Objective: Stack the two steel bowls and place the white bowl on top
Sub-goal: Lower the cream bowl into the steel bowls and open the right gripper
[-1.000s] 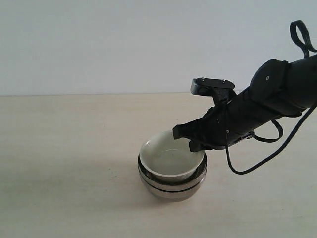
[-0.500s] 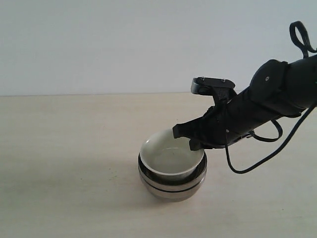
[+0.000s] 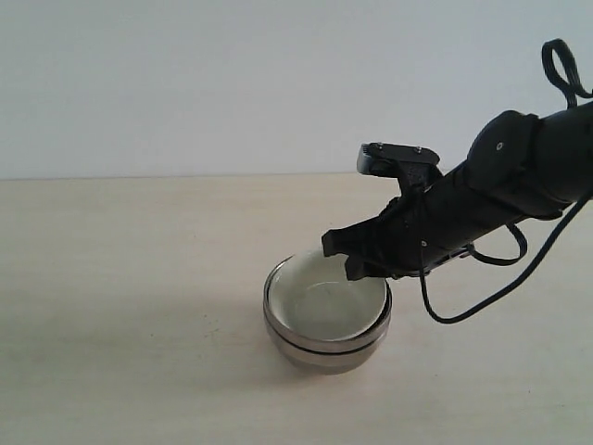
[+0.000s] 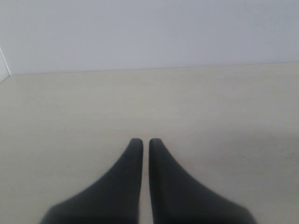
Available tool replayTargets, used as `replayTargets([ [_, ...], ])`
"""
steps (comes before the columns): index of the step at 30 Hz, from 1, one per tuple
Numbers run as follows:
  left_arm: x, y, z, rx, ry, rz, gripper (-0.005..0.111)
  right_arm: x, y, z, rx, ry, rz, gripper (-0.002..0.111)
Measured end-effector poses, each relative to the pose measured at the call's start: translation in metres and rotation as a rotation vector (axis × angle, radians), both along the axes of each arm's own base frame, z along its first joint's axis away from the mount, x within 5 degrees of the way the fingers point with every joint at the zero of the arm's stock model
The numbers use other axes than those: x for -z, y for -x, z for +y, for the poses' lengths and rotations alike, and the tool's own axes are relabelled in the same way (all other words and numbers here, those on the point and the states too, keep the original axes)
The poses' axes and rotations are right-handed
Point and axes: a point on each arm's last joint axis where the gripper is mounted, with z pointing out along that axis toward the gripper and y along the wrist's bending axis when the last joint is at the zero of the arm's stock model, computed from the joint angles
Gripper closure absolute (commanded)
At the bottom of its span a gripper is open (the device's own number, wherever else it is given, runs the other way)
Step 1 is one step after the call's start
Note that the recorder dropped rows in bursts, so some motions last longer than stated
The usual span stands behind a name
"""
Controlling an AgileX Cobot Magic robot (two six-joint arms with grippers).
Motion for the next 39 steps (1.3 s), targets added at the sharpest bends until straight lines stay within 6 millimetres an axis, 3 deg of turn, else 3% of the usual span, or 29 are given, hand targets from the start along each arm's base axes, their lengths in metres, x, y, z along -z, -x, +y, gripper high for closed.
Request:
replayTargets([
  [9, 0.0, 0.0, 0.0, 0.0, 0.0, 0.0, 0.103, -0.003, -0.002, 0.001, 0.003, -0.006, -0.007, 0.058],
  [23, 0.0, 0.0, 0.0, 0.0, 0.0, 0.0, 0.103, -0.049, -0.007, 0.005, -0.008, -0.068, -0.111, 0.059],
  [25, 0.0, 0.0, 0.0, 0.0, 0.0, 0.0, 0.103, -0.05, -0.007, 0.005, -0.008, -0.07, -0.115, 0.069],
  [29, 0.0, 0.0, 0.0, 0.0, 0.0, 0.0, 0.103, -0.048, -0.005, 0.005, -0.028, -0.063, -0.095, 0.108],
  [39, 0.0, 0.0, 0.0, 0.0, 0.0, 0.0, 0.103, -0.02, -0.013, 0.006, -0.067, 0.01, -0.071, 0.108],
])
